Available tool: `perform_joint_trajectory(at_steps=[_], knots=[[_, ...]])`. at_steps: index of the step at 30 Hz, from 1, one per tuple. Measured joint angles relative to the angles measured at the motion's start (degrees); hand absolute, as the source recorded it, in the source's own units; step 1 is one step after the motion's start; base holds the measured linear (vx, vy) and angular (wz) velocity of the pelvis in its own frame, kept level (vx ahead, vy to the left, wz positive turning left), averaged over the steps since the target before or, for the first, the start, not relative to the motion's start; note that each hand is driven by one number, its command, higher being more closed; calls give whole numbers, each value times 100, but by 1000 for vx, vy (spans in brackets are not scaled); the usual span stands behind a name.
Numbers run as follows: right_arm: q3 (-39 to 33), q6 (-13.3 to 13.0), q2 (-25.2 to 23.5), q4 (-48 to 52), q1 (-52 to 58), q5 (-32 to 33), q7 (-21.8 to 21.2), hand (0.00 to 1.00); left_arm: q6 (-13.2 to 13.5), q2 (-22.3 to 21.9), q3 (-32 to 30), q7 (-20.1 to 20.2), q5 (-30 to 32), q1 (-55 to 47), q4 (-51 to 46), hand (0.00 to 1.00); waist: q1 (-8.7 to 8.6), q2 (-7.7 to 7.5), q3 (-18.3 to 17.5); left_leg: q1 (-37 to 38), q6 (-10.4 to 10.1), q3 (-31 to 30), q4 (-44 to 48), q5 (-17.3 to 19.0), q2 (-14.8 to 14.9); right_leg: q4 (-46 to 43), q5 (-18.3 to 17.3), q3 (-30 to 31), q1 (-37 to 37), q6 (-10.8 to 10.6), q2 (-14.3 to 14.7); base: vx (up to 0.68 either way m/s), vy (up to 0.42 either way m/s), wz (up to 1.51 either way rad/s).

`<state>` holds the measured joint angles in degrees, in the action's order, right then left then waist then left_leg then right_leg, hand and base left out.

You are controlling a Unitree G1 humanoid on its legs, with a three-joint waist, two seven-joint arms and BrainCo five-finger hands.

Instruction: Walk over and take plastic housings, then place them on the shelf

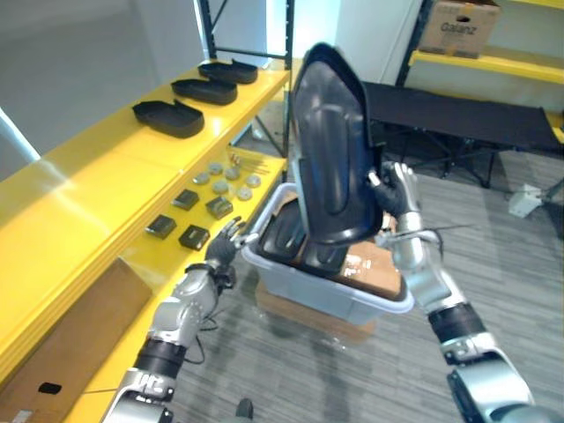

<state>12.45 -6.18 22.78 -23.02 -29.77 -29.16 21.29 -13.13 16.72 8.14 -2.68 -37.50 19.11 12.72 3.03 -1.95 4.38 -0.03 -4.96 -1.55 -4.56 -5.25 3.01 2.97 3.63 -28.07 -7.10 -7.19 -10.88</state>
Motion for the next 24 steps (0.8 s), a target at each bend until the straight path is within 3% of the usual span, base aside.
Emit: perform_joint_trajectory(at_steps=[5, 7, 24], knots=[[242, 11, -132, -292, 0, -112, -141, 100, 484, -196, 9, -259, 44, 154, -3, 0, 21, -39, -29, -2, 1, -9, 1, -5, -4, 49, 25, -7, -20, 4, 8, 0, 0, 0], [303, 8, -177, -342, 0, -156, -155, 100, 561, -202, 6, -350, 249, 196, -3, 0, 22, -39, -29, -3, 3, -17, 1, -11, -4, 51, 28, -13, -24, 5, 9, 0, 0, 0], [820, -27, -439, -716, -534, -367, -154, 100, 428, -408, 434, -86, 886, 300, -149, 0, 210, -40, -29, -1, 8, -115, 2, -30, -7, 75, 31, -127, -93, 7, 24, -6, -2, 2]])
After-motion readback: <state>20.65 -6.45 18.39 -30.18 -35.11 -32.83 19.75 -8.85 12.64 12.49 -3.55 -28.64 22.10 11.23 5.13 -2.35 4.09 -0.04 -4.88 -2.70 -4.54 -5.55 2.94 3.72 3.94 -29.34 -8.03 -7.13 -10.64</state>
